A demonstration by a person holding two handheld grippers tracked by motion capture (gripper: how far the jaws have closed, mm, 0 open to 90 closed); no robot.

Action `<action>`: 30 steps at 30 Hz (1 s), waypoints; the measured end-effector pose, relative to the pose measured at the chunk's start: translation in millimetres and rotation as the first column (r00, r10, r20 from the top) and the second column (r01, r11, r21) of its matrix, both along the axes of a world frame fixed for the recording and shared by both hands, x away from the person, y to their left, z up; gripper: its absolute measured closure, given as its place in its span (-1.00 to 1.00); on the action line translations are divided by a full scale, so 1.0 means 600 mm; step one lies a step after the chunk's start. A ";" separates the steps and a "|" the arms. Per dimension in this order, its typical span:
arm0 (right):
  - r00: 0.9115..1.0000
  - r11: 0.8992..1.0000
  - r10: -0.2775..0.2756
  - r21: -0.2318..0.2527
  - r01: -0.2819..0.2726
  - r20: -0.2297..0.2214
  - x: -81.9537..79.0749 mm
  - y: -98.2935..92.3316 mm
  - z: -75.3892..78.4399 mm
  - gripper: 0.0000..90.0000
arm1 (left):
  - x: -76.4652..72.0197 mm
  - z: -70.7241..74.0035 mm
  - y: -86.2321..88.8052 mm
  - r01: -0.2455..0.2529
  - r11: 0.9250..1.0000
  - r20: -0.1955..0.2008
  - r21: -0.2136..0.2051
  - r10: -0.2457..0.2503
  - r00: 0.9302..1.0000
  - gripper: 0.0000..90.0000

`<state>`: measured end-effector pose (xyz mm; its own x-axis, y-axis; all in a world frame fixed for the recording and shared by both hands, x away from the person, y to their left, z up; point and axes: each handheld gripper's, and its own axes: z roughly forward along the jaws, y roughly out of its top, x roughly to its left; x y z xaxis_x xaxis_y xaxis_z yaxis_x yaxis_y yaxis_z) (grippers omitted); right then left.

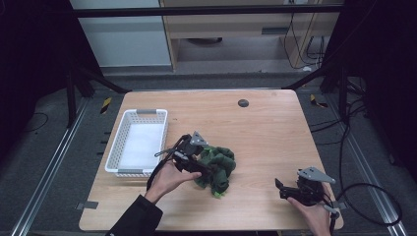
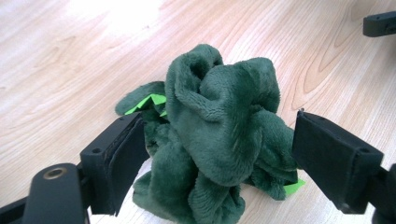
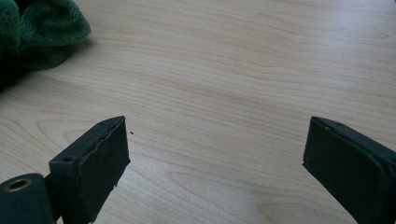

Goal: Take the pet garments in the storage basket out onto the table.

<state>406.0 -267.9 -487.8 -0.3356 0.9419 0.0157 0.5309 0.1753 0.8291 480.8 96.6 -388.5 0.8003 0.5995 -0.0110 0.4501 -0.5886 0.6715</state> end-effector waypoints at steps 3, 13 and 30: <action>1.000 1.000 -0.001 0.001 0.001 0.000 0.000 0.000 0.000 -0.85 | -0.007 0.004 0.010 -0.009 0.999 0.009 -0.032 0.010 1.000 -0.63; 1.000 1.000 -0.004 0.002 0.004 0.004 -0.001 0.000 0.000 -0.85 | -0.032 0.000 0.059 -0.068 0.992 0.079 -0.103 0.076 0.994 -0.59; 1.000 1.000 -0.007 -0.001 0.007 0.001 -0.002 0.000 -0.001 -0.86 | -0.076 -0.050 0.149 -0.182 0.962 0.092 -0.202 0.204 0.975 -0.47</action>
<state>405.1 -267.9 -488.2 -0.3286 0.9444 0.0143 0.5318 0.1725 0.8291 435.3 185.9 -418.5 0.6724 0.7379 -0.0582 0.4586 -0.3536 0.8153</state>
